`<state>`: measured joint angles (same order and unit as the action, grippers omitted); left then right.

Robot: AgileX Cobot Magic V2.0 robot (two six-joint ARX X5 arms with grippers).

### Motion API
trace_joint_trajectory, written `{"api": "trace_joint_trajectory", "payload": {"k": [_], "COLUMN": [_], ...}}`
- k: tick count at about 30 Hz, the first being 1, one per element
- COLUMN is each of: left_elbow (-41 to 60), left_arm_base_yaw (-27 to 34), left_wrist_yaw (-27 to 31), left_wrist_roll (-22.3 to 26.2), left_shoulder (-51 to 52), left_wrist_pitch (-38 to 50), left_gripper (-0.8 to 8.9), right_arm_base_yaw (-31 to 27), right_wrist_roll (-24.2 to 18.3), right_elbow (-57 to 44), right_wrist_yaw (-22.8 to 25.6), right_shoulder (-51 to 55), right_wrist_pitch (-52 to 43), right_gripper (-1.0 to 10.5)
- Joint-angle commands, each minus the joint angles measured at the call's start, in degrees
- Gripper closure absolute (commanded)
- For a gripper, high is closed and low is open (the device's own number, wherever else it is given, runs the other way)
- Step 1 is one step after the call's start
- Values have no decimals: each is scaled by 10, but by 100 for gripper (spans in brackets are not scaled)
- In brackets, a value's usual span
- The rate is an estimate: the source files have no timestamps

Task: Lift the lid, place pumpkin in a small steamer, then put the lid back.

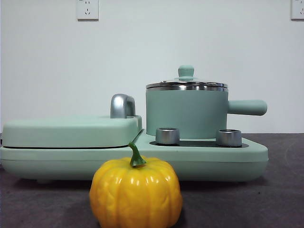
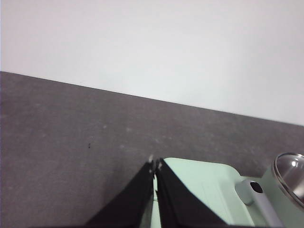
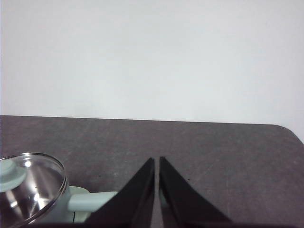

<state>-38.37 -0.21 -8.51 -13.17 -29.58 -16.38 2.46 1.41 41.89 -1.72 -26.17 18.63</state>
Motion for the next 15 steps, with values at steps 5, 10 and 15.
{"api": "trace_joint_trajectory", "payload": {"k": [5, 10, 15], "left_elbow": [-62, -92, -113], "left_arm_base_yaw": [-4, -22, -57], "left_wrist_yaw": [-28, -40, -42], "left_wrist_roll": [55, 68, 92], "left_shoulder": [-77, -130, -169], "left_wrist_pitch": [9, 10, 13], "left_gripper": [804, 804, 804], "right_arm_base_yaw": [1, 3, 19], "right_wrist_roll": [-36, -40, -53], "right_elbow": [52, 73, 75], "right_wrist_yaw": [-47, -82, -90], "right_shoulder": [-73, -127, -166], "right_wrist_pitch": [-5, -7, -16], "right_gripper": [932, 932, 932]}}
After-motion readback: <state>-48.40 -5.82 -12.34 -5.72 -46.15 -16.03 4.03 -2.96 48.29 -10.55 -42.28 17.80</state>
